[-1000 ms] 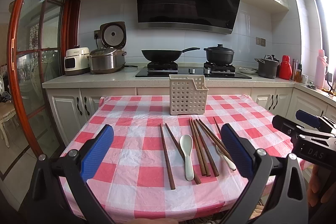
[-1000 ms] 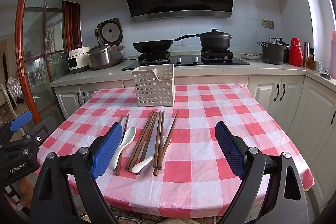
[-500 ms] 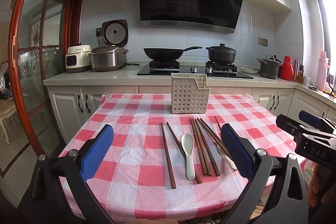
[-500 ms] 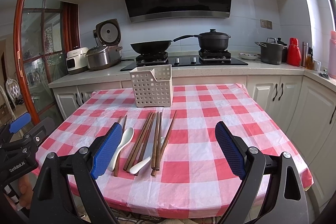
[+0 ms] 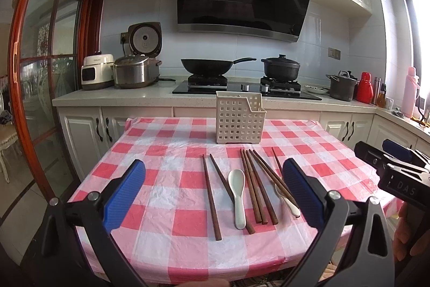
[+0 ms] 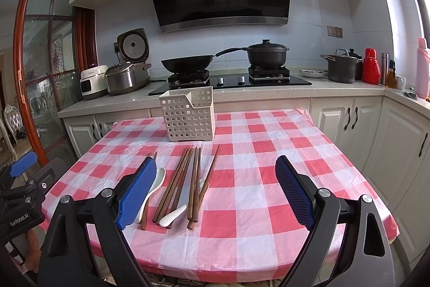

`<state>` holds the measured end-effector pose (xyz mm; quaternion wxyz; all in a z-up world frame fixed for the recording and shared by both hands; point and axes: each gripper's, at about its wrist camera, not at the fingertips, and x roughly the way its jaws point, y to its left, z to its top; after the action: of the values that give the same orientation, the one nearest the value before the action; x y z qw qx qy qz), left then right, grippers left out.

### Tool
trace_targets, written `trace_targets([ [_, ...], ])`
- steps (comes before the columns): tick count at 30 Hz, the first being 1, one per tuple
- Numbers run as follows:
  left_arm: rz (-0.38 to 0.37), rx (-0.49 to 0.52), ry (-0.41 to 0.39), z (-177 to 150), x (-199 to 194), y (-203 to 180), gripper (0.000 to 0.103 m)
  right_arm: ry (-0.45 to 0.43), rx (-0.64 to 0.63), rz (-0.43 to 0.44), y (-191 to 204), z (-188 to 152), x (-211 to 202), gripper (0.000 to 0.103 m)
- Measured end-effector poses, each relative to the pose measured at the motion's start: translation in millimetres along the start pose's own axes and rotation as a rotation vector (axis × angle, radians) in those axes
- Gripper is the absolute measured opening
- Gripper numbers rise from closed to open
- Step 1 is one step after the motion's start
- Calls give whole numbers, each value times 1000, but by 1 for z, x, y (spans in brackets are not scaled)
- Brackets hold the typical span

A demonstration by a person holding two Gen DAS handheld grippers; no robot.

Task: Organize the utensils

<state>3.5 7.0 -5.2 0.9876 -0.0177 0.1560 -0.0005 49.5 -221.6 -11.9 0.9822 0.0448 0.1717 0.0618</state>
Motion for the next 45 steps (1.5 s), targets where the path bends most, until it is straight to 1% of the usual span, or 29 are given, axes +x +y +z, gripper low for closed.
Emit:
trace_targets([
  [4,10,-10,9,0,3,2,98,25,11,3,-2,-1,6,85],
  [7,-20,-13,24,-2,7,2,98,35,14,2,-3,-2,11,85],
  [9,-43,-14,49,-4,12,2,98,41,11,1,-3,-3,14,85],
  [15,-29,-46,118,-8,30,7,98,81,21,-5,-5,-4,32,84],
  [18,-30,-42,141,-7,41,9,98,114,23,4,-6,-5,46,78],
  [22,-49,-38,219,-8,68,16,98,164,38,24,-7,-7,69,69],
  [26,-20,-45,293,-11,97,24,98,215,44,28,-10,-7,95,62],
  [28,1,-45,321,-11,111,29,98,245,42,37,-11,-7,110,56],
  [33,54,-46,392,-8,153,43,98,351,54,62,-14,-10,155,47],
  [36,50,-60,462,-11,178,49,93,423,69,91,-15,-11,183,39],
  [38,45,-80,504,-14,195,54,86,450,65,108,-13,-11,197,37],
  [39,42,-90,516,-17,200,57,85,462,61,113,-11,-10,204,35],
  [44,35,-132,583,-26,231,65,69,511,61,134,-9,-7,233,28],
  [45,31,-136,593,-26,235,65,67,524,62,136,-8,-7,239,26],
])
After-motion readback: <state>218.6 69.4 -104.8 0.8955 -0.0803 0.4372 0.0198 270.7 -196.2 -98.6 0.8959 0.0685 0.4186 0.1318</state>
